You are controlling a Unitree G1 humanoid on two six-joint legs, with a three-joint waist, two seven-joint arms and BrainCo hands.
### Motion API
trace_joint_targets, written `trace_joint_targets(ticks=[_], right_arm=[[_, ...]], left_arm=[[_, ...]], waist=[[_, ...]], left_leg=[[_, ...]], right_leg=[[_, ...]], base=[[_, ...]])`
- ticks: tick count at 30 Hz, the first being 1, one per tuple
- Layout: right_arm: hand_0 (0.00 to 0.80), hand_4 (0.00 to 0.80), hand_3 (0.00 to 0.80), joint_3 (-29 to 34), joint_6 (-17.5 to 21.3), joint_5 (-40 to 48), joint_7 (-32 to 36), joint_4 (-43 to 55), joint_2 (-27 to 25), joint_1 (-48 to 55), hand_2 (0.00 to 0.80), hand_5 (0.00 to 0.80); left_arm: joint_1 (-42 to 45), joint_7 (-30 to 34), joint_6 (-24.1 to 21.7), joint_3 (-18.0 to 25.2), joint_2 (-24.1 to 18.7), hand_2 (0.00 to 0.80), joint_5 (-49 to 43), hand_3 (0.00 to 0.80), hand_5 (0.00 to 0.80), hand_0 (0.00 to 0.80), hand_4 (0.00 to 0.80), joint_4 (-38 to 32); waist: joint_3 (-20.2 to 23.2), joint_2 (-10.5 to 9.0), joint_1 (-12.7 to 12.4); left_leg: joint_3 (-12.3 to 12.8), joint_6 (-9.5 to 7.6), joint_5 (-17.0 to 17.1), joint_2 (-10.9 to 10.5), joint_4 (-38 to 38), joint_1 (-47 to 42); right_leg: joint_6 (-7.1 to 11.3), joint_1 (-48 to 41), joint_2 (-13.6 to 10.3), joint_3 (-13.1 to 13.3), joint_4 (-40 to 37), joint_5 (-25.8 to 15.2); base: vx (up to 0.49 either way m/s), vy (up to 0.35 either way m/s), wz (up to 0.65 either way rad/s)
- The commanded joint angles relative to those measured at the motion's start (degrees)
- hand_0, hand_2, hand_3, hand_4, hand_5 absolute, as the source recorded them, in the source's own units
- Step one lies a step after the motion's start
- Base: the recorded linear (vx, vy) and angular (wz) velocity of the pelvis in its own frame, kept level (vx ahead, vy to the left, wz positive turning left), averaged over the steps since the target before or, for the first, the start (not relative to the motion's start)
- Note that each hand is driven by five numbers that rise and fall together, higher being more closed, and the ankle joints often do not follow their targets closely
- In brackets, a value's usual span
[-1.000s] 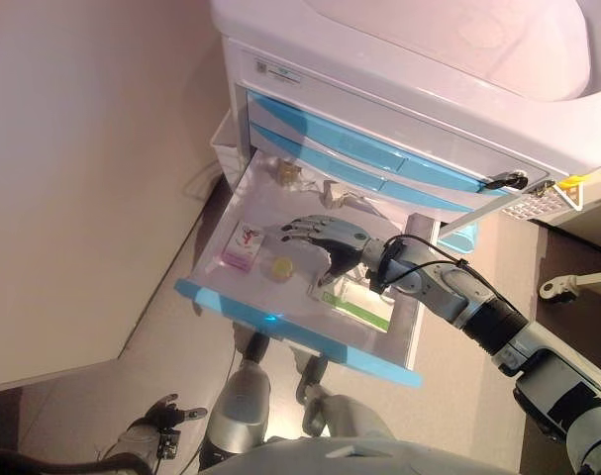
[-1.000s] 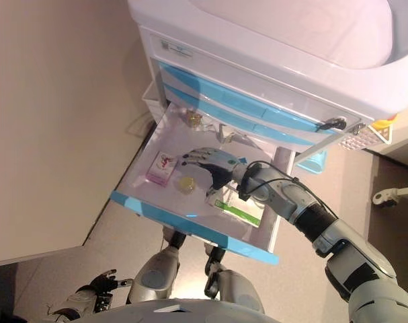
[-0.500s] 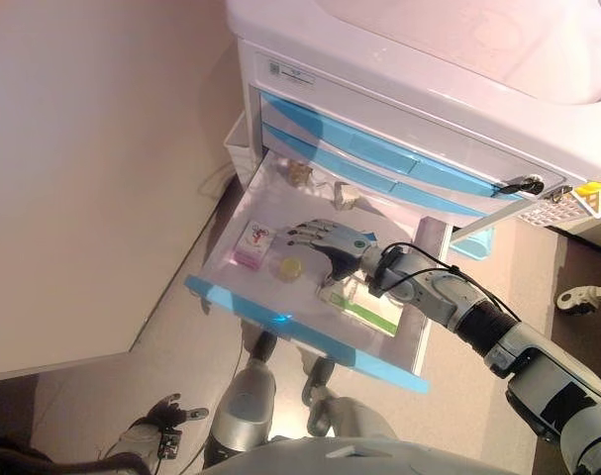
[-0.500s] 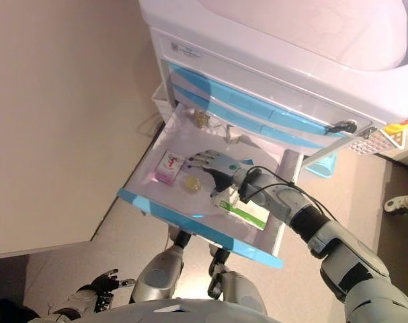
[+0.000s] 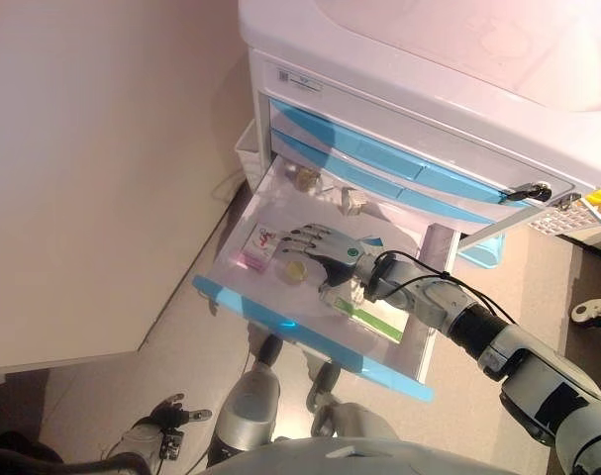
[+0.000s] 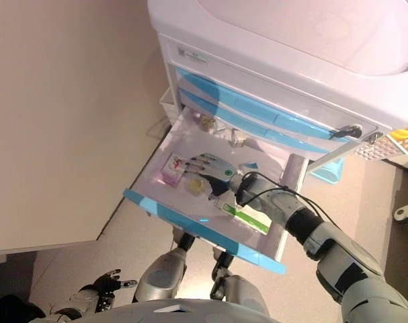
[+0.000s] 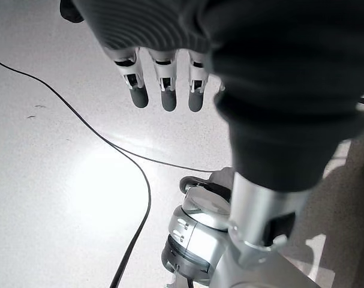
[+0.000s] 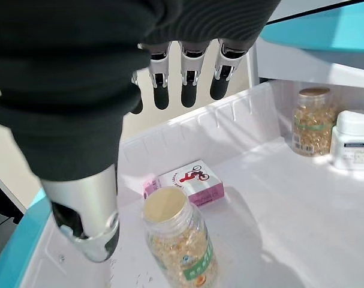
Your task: Open the drawer and pick up the medicine
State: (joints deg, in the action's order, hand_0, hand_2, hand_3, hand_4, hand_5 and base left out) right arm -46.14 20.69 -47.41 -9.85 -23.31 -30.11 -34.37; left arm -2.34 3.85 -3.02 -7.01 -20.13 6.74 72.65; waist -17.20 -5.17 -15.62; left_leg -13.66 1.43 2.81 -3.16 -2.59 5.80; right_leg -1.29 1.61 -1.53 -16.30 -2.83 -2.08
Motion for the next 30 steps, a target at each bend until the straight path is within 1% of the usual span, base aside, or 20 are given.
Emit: trace_joint_targets(ticks=[1, 9, 17, 30], right_arm=[[0.000, 0.000, 0.000, -3.3, 1.0, -0.8, -3.0, 1.3, 1.6, -0.7, 0.000, 0.000], [0.000, 0.000, 0.000, -3.8, 0.6, -2.0, -3.7, -1.6, 3.3, -0.4, 0.000, 0.000], [0.000, 0.000, 0.000, -4.1, -1.2, -3.5, -4.7, -5.0, 4.9, -0.6, 0.000, 0.000], [0.000, 0.000, 0.000, -3.9, -2.3, -4.4, -6.4, -9.1, 6.6, -1.2, 0.000, 0.000]], left_arm=[[1.3, 0.1, -1.4, -1.3, 0.6, 0.000, -1.8, 0.000, 0.000, 0.000, 0.000, 1.9], [1.3, 0.1, -1.7, -1.4, 0.8, 0.000, -2.2, 0.000, 0.000, 0.000, 0.000, 2.3], [1.2, 0.1, -1.9, -1.6, 0.7, 0.000, -2.4, 0.000, 0.000, 0.000, 0.000, 2.3], [0.9, 0.1, -1.9, -1.8, 0.7, 0.000, -2.6, 0.000, 0.000, 0.000, 0.000, 2.5]], waist=[[1.4, -1.20, -1.2], [1.6, -1.14, -1.7], [1.6, -1.14, -2.3], [1.5, -1.25, -2.9]], left_leg=[[-2.5, -1.52, -3.2, -4.0, 0.9, 0.6], [-2.9, -1.63, -3.0, -4.2, 1.1, 0.5], [-3.3, -1.79, -2.9, -4.3, 1.2, 0.6], [-3.9, -1.96, -2.6, -4.4, 1.6, 0.5]], right_leg=[[1.19, -1.1, 0.4, -1.5, 7.9, 7.4], [1.26, -1.3, 0.3, -2.0, 7.8, 7.3], [1.31, -1.4, 0.3, -2.2, 7.8, 7.3], [1.32, -1.5, 0.3, -2.7, 7.5, 7.1]], base=[[0.000, 0.000, 0.00], [0.004, 0.001, 0.00], [0.004, -0.001, 0.01], [0.004, -0.002, 0.02]])
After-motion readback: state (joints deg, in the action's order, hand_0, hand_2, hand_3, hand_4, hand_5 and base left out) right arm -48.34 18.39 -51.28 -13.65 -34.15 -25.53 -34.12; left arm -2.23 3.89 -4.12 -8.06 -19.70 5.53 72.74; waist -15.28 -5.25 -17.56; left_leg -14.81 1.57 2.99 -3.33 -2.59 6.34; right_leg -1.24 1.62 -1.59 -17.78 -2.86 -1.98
